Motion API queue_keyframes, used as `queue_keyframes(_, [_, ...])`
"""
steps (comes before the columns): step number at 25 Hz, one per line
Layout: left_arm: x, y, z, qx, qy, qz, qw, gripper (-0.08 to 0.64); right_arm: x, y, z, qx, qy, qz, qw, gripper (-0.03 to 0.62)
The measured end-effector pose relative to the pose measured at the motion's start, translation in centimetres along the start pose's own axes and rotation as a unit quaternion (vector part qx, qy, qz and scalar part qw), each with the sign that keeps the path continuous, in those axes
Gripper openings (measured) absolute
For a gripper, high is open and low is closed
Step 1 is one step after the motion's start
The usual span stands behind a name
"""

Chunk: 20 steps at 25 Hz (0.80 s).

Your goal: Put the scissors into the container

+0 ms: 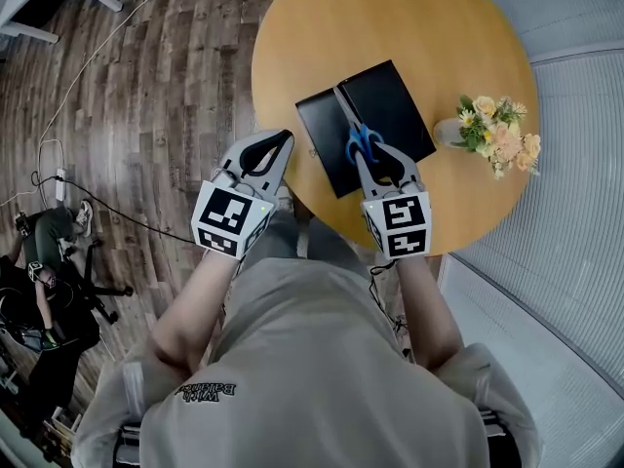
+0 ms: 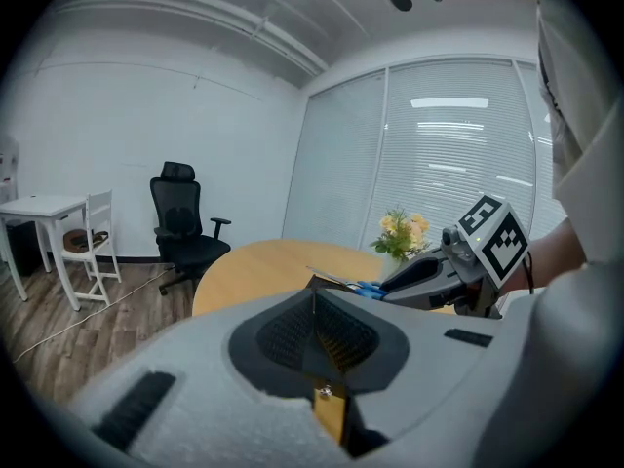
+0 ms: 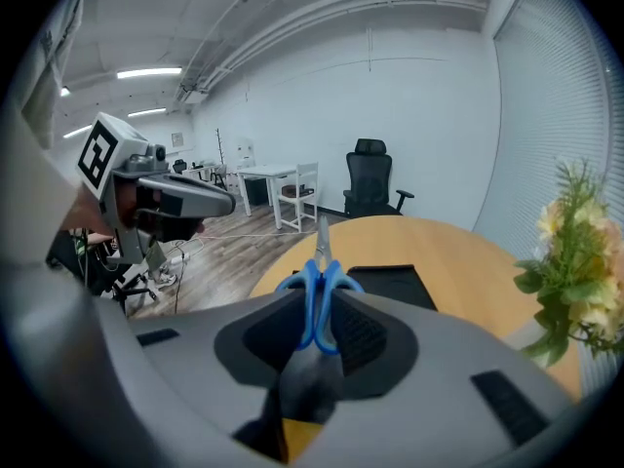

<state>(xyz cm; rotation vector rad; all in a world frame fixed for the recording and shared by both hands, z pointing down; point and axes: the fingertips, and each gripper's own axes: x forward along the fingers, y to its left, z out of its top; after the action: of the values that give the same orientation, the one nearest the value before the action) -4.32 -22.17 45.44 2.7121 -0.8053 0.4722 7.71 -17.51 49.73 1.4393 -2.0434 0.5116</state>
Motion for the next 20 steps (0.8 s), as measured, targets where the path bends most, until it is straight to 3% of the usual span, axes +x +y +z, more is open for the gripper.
queue_keyframes(20, [4.2,0.4,-7.6,-0.045,0.077,-0.006,0.9960,0.023,6.4,2.1,-8.4,0.014,0.122,0.062,0.990,0.094])
